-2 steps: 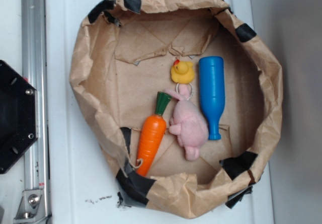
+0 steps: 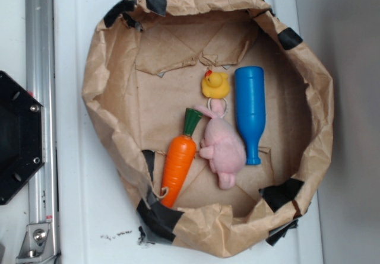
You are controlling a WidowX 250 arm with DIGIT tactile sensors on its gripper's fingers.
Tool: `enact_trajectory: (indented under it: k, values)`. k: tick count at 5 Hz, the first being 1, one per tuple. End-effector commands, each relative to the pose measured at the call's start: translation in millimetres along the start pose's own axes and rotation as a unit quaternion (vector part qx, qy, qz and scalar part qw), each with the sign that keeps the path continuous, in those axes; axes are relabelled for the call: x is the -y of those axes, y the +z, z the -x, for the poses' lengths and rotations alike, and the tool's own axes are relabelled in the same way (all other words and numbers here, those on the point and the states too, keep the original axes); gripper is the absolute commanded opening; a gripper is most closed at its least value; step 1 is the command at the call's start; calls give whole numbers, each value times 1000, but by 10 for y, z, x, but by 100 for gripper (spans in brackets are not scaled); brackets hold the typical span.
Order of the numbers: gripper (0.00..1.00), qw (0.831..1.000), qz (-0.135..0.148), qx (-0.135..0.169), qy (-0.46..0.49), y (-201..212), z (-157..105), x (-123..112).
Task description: Grab the yellow duck.
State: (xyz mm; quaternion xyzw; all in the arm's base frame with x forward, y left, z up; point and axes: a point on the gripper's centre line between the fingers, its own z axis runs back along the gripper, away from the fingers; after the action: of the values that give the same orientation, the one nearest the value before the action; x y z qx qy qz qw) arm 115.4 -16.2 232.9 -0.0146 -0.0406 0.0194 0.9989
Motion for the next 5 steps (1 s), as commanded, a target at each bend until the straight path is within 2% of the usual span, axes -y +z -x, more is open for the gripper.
enact_trajectory:
  k: [1,2,3,4,5]
  values:
    - [100,999,-28,5,38,-592,-750,-237]
    - [100,997,-29,-3,70,-796,-967,-309]
    - [100,995,-17,-4,99,-1012,-1187,-396]
    - [100,986,10,-19,165,-1250,-1301,-641]
    - [100,979,25,-21,200,-1416,-1403,-879]
